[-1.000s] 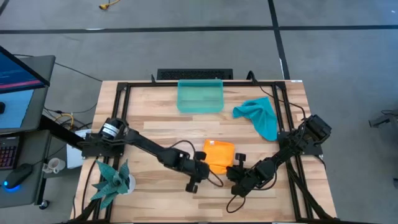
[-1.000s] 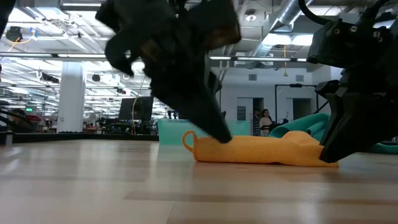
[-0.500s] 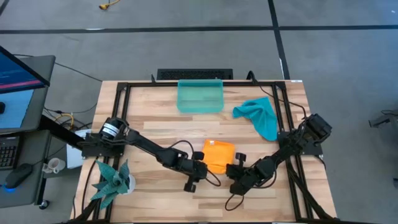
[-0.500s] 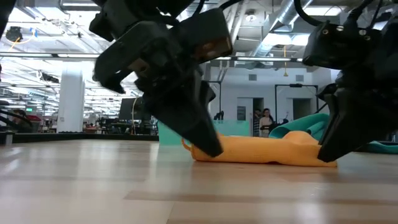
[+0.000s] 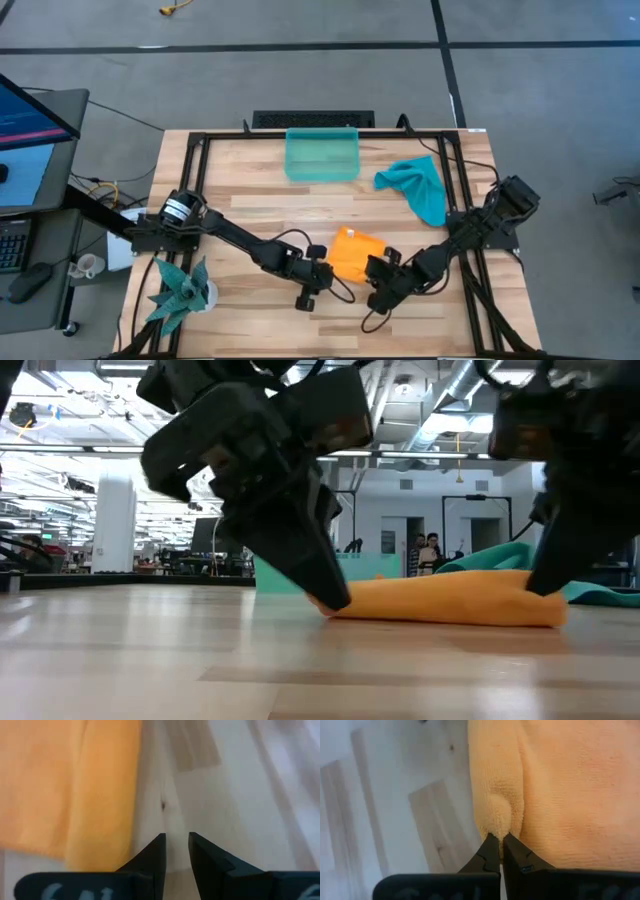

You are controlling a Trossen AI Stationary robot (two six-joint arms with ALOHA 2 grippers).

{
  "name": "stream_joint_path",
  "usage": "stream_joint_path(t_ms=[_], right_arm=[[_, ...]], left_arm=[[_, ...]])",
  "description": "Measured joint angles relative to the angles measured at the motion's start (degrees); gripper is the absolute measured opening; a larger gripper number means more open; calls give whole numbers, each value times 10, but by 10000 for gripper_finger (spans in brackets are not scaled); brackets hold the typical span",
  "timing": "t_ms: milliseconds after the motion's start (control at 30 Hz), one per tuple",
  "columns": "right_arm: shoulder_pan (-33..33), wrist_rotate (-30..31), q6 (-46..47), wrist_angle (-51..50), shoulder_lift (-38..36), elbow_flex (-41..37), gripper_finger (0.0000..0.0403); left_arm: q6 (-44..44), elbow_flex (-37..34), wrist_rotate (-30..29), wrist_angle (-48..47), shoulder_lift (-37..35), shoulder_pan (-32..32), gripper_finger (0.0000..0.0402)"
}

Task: Roll microfiber towels into tight, uniform cylinder then place into a basket
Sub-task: Roll the yellow microfiber cloth on the table

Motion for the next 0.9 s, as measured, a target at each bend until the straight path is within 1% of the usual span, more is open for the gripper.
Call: stream_joint_path(t_ms=[133,300,367,567,600,700,767,900], right_arm=[[-19,-26,2,0,0,0,13],[-33,-36,3,15,0,1,13],[-34,-35,3,19,0,1,13],[-32,-34,6,27,-1,1,13],[-32,-34,6,26,-1,1,13],[-32,-33,3,26,-1,1,12],[-32,-32,3,24,-1,2,11],[-31,-32,2,23,-1,2,12]], left_arm=[[1,0,-12,13,0,-8,77],[13,0,-75,21,0,-26,77],[20,0,-91,21,0,-28,77],[27,0,-89,31,20,-20,71],[28,1,-82,51,29,-17,68],[37,2,-69,69,43,-13,60],[39,2,-78,67,43,-13,54],[16,2,-105,61,44,-13,44]])
